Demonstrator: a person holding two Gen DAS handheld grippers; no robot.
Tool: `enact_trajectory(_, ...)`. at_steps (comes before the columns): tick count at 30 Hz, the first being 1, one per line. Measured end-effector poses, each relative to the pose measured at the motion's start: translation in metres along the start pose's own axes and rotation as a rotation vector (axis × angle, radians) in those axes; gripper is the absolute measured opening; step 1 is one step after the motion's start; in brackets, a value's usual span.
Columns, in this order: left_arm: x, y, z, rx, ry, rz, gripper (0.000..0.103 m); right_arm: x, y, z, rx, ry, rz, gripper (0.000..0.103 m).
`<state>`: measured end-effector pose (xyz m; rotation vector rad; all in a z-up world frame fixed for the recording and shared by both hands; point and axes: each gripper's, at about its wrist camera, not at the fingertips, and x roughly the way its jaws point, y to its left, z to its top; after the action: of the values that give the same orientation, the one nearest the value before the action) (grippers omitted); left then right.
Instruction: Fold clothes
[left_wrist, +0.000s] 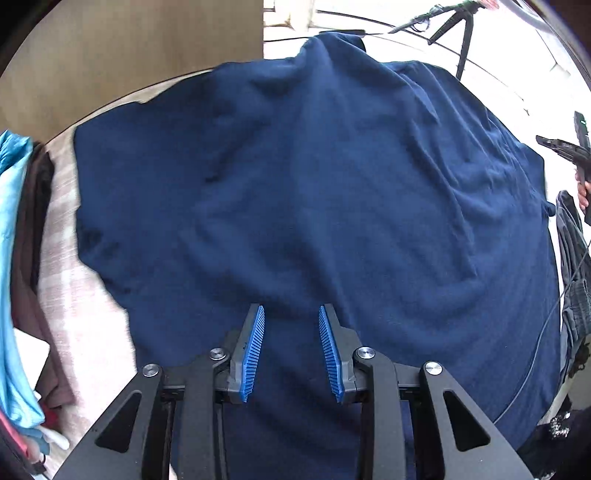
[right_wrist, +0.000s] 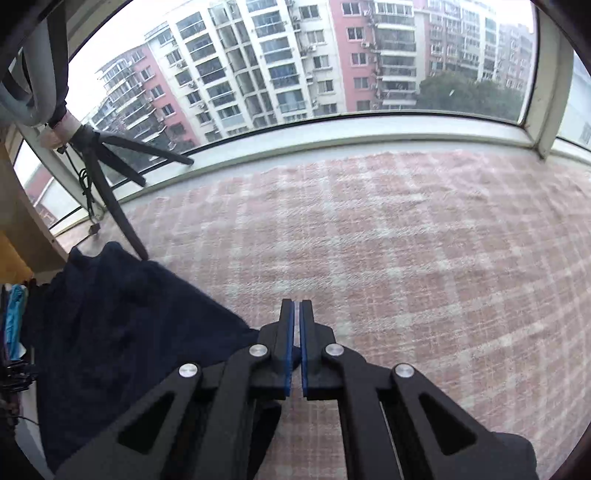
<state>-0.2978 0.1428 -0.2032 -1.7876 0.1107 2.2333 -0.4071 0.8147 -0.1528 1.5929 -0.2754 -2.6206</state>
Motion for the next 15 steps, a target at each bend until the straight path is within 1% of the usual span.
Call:
enact_trajectory(2,0.001,-0.008,0.002,0.01,-0.005,-0.009,0.03,0.007,0.004,-0.004,-0.021,0.034,0.001,0.023)
enact_trajectory(4,0.0,-0.018,0.005,0.026,-0.012,-0.028,0.03,0.013,0.01,-0.009,-0.051,0.049,-0.001,0.029)
enact_trajectory(6,-0.002,-0.029,0.008,0.05,-0.017,-0.042,0.03,0.019,0.02,-0.013,-0.094,0.047,0.012,0.032)
enact_trajectory(7,-0.003,-0.036,0.01,0.069,-0.02,-0.049,0.031,0.021,0.024,-0.015,-0.116,0.046,0.018,0.037)
enact_trajectory(9,-0.005,-0.046,0.014,0.092,-0.03,-0.05,0.033,0.034,0.033,-0.016,-0.198,0.076,-0.035,0.037)
enact_trajectory(10,-0.006,-0.051,0.015,0.103,-0.035,-0.051,0.034,0.036,0.034,-0.016,-0.224,0.066,-0.09,0.034)
enact_trajectory(11,-0.009,-0.055,0.013,0.109,-0.041,-0.053,0.034,0.036,0.033,-0.015,-0.242,0.038,-0.161,0.028)
enact_trajectory(12,-0.011,-0.057,0.01,0.111,-0.046,-0.063,0.034,0.031,0.028,-0.012,-0.219,0.01,-0.2,0.026)
enact_trajectory(14,-0.018,-0.057,0.006,0.116,-0.06,-0.076,0.034,0.014,0.012,-0.004,-0.134,-0.043,-0.251,0.025)
enact_trajectory(15,-0.022,-0.055,0.004,0.117,-0.068,-0.077,0.034,0.004,0.006,-0.003,-0.094,-0.057,-0.197,0.025)
